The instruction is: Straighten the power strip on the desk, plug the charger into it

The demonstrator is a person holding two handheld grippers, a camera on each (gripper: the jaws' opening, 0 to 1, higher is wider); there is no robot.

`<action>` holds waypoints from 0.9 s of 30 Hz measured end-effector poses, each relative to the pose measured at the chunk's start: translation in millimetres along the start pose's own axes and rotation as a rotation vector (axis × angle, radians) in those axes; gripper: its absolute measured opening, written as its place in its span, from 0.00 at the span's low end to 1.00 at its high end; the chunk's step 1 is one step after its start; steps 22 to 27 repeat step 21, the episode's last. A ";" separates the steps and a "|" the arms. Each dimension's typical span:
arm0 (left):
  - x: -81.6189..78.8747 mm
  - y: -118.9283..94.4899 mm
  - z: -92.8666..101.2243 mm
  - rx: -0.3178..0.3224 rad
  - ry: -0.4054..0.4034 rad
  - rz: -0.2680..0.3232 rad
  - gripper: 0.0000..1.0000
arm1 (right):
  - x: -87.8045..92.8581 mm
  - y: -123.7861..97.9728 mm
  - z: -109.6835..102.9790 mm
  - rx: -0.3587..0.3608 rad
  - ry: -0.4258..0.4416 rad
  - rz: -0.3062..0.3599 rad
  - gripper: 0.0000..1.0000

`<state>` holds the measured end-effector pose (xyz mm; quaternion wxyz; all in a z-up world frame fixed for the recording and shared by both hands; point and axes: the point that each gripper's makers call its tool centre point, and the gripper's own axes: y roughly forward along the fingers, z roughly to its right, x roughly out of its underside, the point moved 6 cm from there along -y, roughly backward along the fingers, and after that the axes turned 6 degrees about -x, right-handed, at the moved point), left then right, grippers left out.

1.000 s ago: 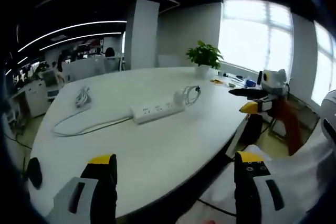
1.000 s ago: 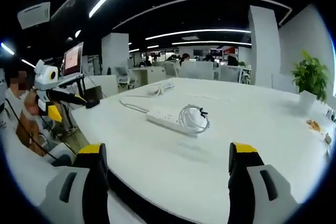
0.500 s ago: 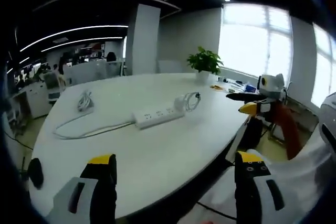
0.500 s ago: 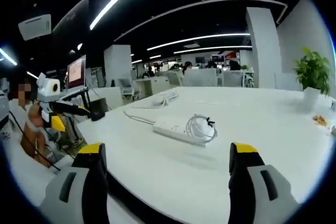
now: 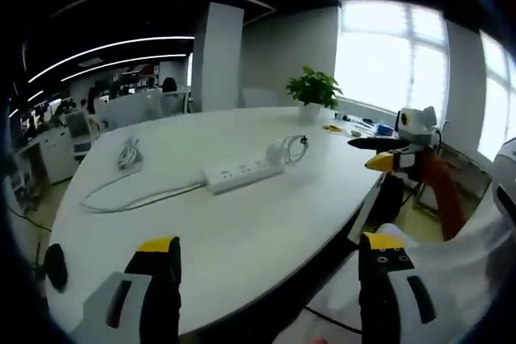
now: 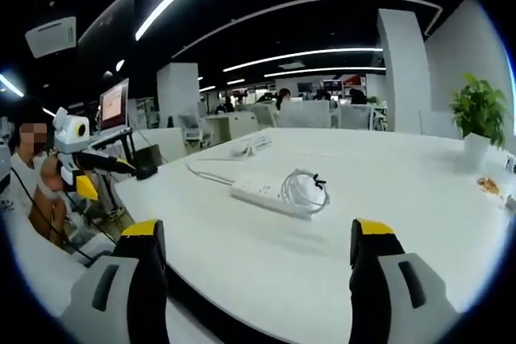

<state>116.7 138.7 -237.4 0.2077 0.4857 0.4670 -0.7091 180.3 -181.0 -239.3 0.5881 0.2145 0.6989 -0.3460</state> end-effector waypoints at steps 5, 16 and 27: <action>1.0 0.0 0.4 0.000 0.003 -0.007 0.90 | -2.3 0.0 -0.9 -0.004 0.014 0.021 0.92; 7.6 4.1 -5.9 -0.020 -0.002 -0.036 0.90 | -9.6 -0.3 -3.9 -0.016 0.049 0.076 0.94; 12.4 7.4 -7.0 -0.025 0.005 -0.061 0.90 | -8.6 -0.3 -4.3 -0.017 0.048 0.074 0.94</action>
